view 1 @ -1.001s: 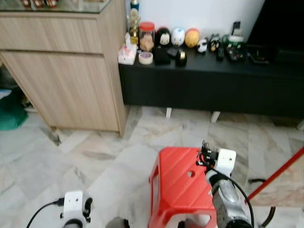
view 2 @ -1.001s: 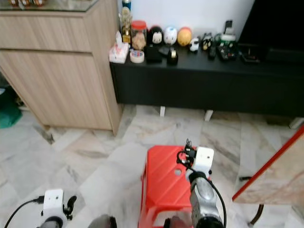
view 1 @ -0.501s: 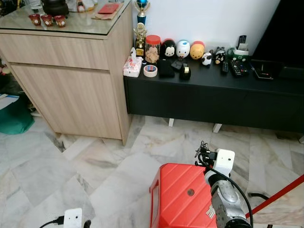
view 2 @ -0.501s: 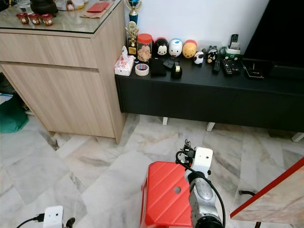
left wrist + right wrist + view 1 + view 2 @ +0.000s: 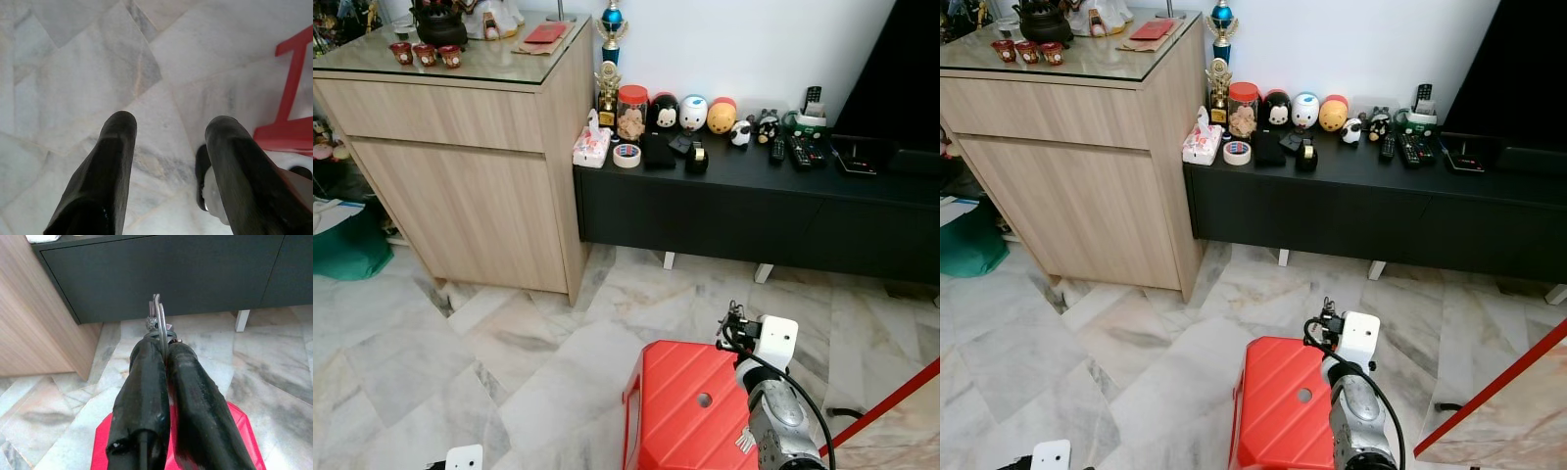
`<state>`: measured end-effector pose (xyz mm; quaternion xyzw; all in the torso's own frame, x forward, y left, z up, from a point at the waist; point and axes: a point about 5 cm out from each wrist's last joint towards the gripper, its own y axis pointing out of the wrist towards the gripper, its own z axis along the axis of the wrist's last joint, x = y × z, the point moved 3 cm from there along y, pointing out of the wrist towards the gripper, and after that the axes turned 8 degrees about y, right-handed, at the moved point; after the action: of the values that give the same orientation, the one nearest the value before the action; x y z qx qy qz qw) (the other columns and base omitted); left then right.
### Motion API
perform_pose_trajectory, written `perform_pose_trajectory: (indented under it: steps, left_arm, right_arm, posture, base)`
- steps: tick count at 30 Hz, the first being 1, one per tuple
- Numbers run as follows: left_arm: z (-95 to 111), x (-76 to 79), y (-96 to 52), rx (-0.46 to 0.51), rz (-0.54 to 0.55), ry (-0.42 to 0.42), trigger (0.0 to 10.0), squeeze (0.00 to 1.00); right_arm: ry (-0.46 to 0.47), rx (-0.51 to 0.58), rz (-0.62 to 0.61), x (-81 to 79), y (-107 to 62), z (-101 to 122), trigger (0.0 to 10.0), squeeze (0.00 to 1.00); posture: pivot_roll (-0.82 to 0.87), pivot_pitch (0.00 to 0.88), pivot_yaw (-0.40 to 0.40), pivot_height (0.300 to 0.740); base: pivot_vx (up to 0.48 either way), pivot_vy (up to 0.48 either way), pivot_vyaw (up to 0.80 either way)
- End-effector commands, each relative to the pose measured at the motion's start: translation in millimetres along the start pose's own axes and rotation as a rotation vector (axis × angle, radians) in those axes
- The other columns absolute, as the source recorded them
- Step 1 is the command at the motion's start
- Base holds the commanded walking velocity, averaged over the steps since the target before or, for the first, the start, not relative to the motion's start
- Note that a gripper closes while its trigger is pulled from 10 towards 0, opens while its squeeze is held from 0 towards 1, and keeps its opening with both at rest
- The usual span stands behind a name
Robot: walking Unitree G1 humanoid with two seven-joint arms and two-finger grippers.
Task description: Hang keys on a hook
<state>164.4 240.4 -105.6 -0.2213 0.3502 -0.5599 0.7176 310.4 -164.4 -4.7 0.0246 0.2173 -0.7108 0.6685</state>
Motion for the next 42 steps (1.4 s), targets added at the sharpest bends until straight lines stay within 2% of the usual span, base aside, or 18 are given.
perform_pose_trajectory:
  steps: [1, 7, 13, 26, 42]
  left_arm:
    - [-7, 2.8, -2.3, -0.025, -0.007, -0.001, 10.0, 0.0]
    - [-7, 5.1, -2.3, -0.026, -0.013, -0.003, 10.0, 0.0]
    - [2, 5.1, 1.2, -0.007, -0.015, -0.001, 10.0, 0.0]
    - [6, 6.7, 2.5, 0.002, -0.019, -0.01, 10.0, 0.0]
    - [9, 1.1, 4.2, 0.002, 0.005, -0.042, 10.0, 0.0]
  right_arm:
    - [0.002, -0.011, -0.015, 5.2, -1.6, -2, 10.0, 0.0]
    - [0.006, -0.016, -0.008, 0.3, -0.7, -4, 10.0, 0.0]
    - [0.01, -0.026, -0.009, -1.2, -1.0, -7, 10.0, 0.0]
    - [0.011, -0.026, -0.003, -4.5, 1.3, -5, 10.0, 0.0]
    - [-0.003, -0.039, 0.018, -12.6, 2.6, -7, 10.0, 0.0]
  posture:
    - [0.06, 0.0, -0.047, 0.74]
    - [0.06, 0.0, -0.043, 0.74]
    - [0.06, 0.0, -0.04, 0.74]
    - [0.07, 0.0, -0.039, 0.74]
    - [0.09, 0.0, -0.051, 0.74]
  base:
    - [0.0, 0.0, 0.0]
    - [0.0, 0.0, 0.0]
    - [0.0, 0.0, 0.0]
    - [-0.283, 0.0, 0.0]
    - [-0.292, 0.0, 0.0]
